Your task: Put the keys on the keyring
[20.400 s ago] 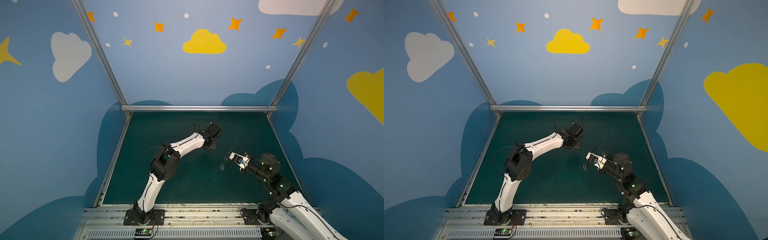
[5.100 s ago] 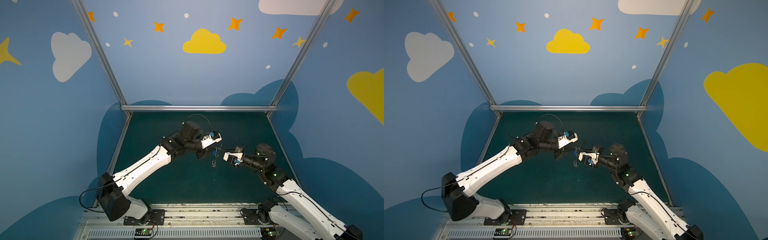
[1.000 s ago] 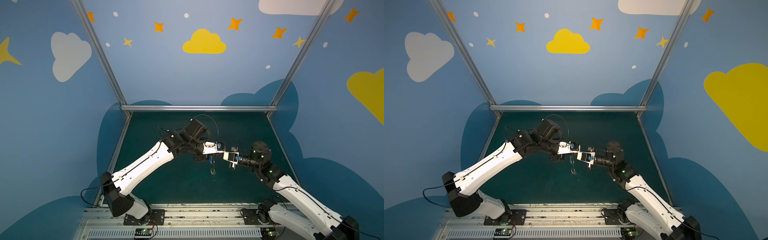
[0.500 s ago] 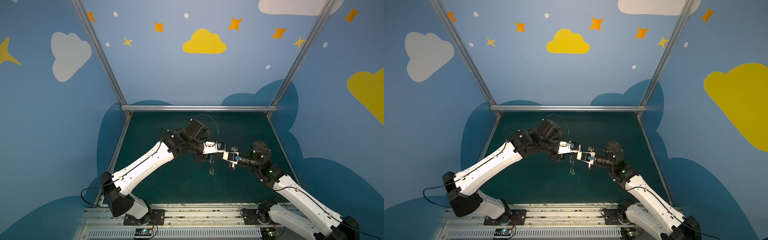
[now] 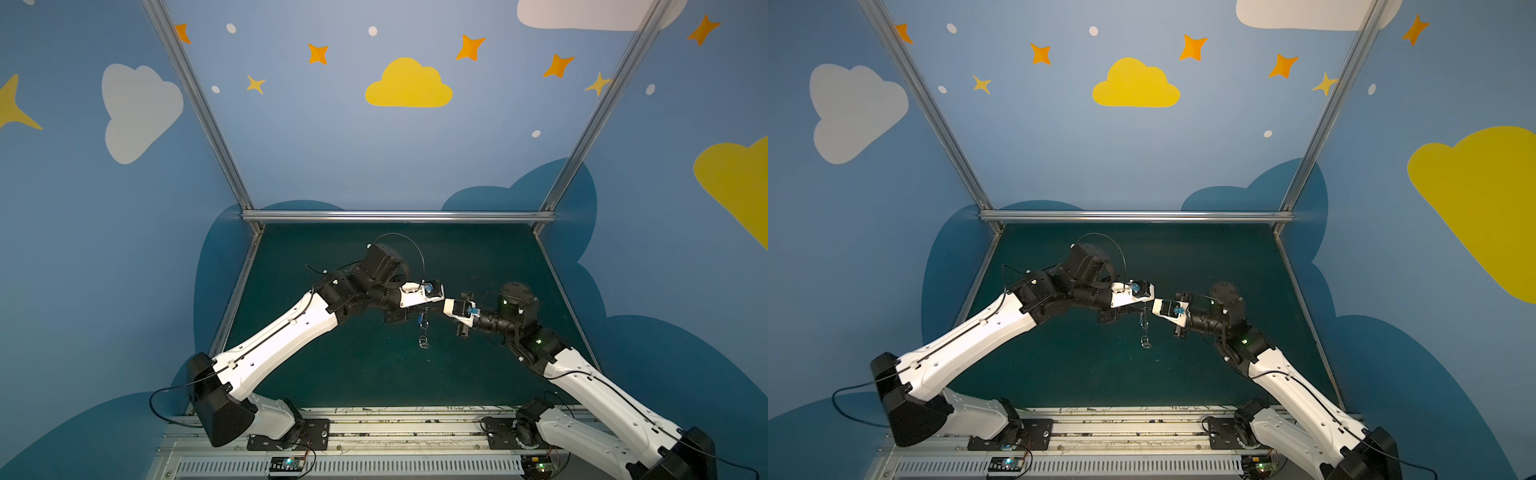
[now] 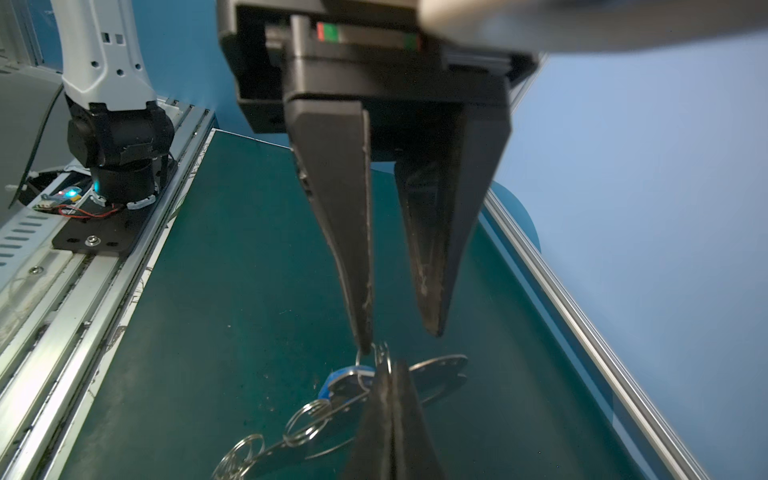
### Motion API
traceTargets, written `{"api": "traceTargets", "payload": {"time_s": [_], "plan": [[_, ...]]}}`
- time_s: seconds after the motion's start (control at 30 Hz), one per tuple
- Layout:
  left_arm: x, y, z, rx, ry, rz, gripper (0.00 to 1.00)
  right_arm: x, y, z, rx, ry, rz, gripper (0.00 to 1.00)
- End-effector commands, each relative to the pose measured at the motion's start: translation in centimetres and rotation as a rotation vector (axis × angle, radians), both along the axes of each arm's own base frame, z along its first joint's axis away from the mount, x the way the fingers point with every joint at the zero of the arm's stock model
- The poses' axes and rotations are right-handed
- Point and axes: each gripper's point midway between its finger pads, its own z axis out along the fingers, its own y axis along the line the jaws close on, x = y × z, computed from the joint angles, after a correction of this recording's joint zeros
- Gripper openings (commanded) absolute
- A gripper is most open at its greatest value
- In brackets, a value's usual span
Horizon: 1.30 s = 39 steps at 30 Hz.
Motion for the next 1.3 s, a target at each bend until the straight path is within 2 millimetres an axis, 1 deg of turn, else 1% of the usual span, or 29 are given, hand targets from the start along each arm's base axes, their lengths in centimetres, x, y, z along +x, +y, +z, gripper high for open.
{"api": "traceTargets", "payload": {"time_s": [0.0, 0.1, 0.17, 0.23, 0.4, 0.5, 0.6, 0.7, 0.77, 0.93, 1.07, 1.1, 1.13, 1.2, 1.27], "plan": [[0.0, -0.3, 2.8, -0.176, 0.012, 0.003, 0.3, 0.3, 0.1, 1.5, 0.067, 0.011, -0.021, 0.0], [-0.3, -0.3, 2.8, -0.221, 0.038, -0.003, 0.3, 0.8, -0.1, 2.8, 0.12, 0.027, -0.063, 0.0], [-0.5, -0.4, 2.5, -0.232, 0.052, -0.013, 0.29, 0.8, -0.1, 2.1, 0.122, 0.044, -0.067, 0.0], [-0.7, -0.6, 2.2, -0.245, 0.069, -0.019, 0.29, 0.8, -0.1, 2.3, 0.126, 0.041, -0.063, 0.0], [-0.7, -1.0, 2.4, -0.283, 0.065, -0.025, 0.3, 0.8, -0.1, 3.0, 0.155, 0.047, -0.066, 0.0], [-0.3, -1.1, 1.9, -0.278, 0.066, -0.016, 0.29, 0.7, 0.0, 3.1, 0.16, 0.046, -0.057, 0.0], [-0.2, -1.2, 1.9, -0.275, 0.06, -0.02, 0.27, 0.4, 0.0, 3.0, 0.158, 0.048, -0.045, 0.0], [-0.1, -1.4, 2.2, -0.281, 0.056, -0.028, 0.23, 0.3, 0.0, 2.9, 0.152, 0.046, -0.036, 0.0], [-0.1, -1.6, 2.4, -0.282, 0.053, -0.037, 0.15, 0.2, 0.0, 2.7, 0.149, 0.04, -0.034, 0.0], [-0.2, -1.7, 2.1, -0.254, 0.061, -0.052, 0.04, 0.2, -0.1, 2.8, 0.154, 0.033, -0.041, 0.0], [-0.3, -1.7, 2.1, -0.214, 0.052, -0.065, 0.03, 0.5, -0.4, 2.2, 0.126, 0.042, -0.069, 0.0], [-0.2, -1.6, 2.2, -0.192, 0.044, -0.064, 0.03, 0.6, -0.6, 1.8, 0.104, 0.04, -0.082, 0.04], [-0.2, -1.5, 2.1, -0.167, 0.04, -0.061, 0.03, 0.7, -0.7, 1.5, 0.085, 0.038, -0.095, 0.11], [-0.2, -1.3, 1.8, -0.101, 0.035, -0.064, 0.03, 0.8, -1.2, 0.8, 0.038, 0.022, -0.117, 0.2], [-0.1, -1.2, 1.5, -0.039, 0.02, -0.062, 0.03, 0.9, -1.7, 0.3, 0.004, 0.007, -0.144, 0.25]]}}
